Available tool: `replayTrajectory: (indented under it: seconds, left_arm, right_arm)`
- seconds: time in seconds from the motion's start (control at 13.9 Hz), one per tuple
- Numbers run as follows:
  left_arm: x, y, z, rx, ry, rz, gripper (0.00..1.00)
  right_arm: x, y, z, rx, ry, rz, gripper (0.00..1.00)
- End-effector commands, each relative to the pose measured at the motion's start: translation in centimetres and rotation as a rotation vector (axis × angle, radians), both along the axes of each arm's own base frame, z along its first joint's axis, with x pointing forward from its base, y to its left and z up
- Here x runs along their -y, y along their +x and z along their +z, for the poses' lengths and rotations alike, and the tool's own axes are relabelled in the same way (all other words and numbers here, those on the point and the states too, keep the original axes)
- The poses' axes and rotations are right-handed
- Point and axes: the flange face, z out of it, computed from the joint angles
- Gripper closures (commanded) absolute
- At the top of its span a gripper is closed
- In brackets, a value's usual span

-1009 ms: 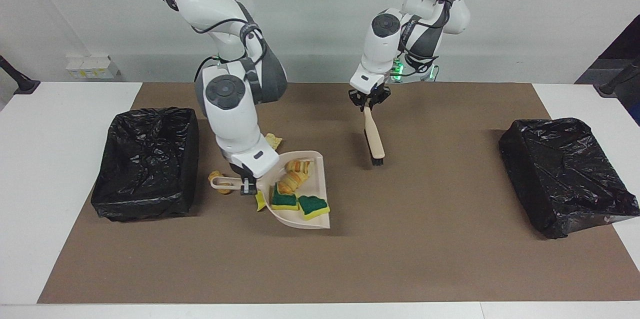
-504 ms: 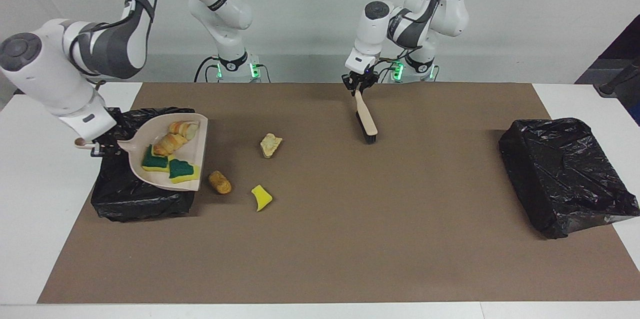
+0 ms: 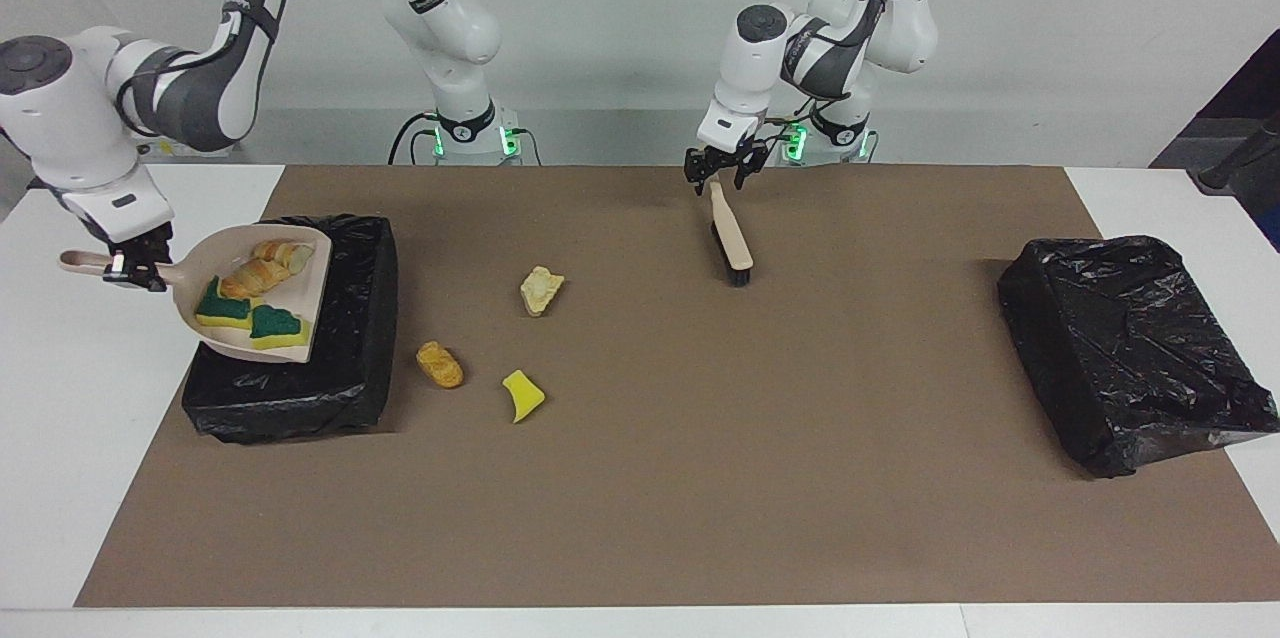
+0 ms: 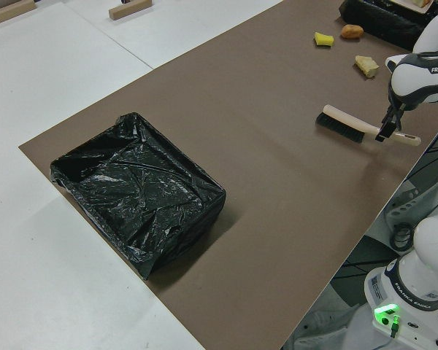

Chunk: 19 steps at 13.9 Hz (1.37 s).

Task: Sweep and dump trash in bin
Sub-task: 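Carry the loaded dustpan to the black bag with the right gripper, then tip the dustpan into the black bag while the left gripper withdraws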

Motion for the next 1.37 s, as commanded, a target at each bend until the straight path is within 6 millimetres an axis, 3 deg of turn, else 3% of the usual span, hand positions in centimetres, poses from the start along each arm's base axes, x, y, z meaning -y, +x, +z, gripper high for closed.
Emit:
replayTrajectory:
  seconds: [0.0, 0.22, 0.43, 0.5, 0.65, 0.86, 1.08, 1.3]
  left_arm:
    - [-0.4, 2.5, 2.7, -0.017, -0.003, -0.029, 0.00]
    - [-1.8, 7.8, 4.3, -0.050, 0.003, -0.118, 0.00]
    - [-3.0, 13.1, 5.8, -0.049, 0.029, -0.130, 0.00]
    - [-4.0, 14.8, 6.5, -0.036, 0.036, -0.132, 0.00]
    - [-7.1, 18.0, 8.6, -0.021, 0.023, -0.165, 0.00]
    - [-11.3, 22.7, 11.1, -0.010, 0.008, -0.200, 0.00]
    - [-15.7, 27.2, 13.3, 0.015, 0.020, -0.242, 0.00]
    - [-19.9, 29.5, 16.4, 0.024, 0.037, -0.309, 0.00]
  right_arm:
    - [-1.4, -1.3, 0.4, 0.001, -0.097, -0.001, 1.00]
    - [-3.1, -2.0, 1.5, 0.048, -0.176, -0.130, 1.00]
    - [-6.3, -2.9, 1.7, 0.055, -0.284, -0.110, 1.00]
    - [-6.5, -3.0, 1.8, 0.062, -0.287, -0.138, 1.00]
    - [-6.8, -3.5, 2.7, 0.059, -0.306, -0.163, 1.00]
    - [-9.8, -3.4, 4.6, 0.061, -0.382, -0.098, 1.00]
    - [-9.3, -3.5, 4.8, 0.059, -0.413, -0.091, 1.00]
    - [-9.0, -3.5, 5.0, 0.065, -0.456, -0.080, 1.00]
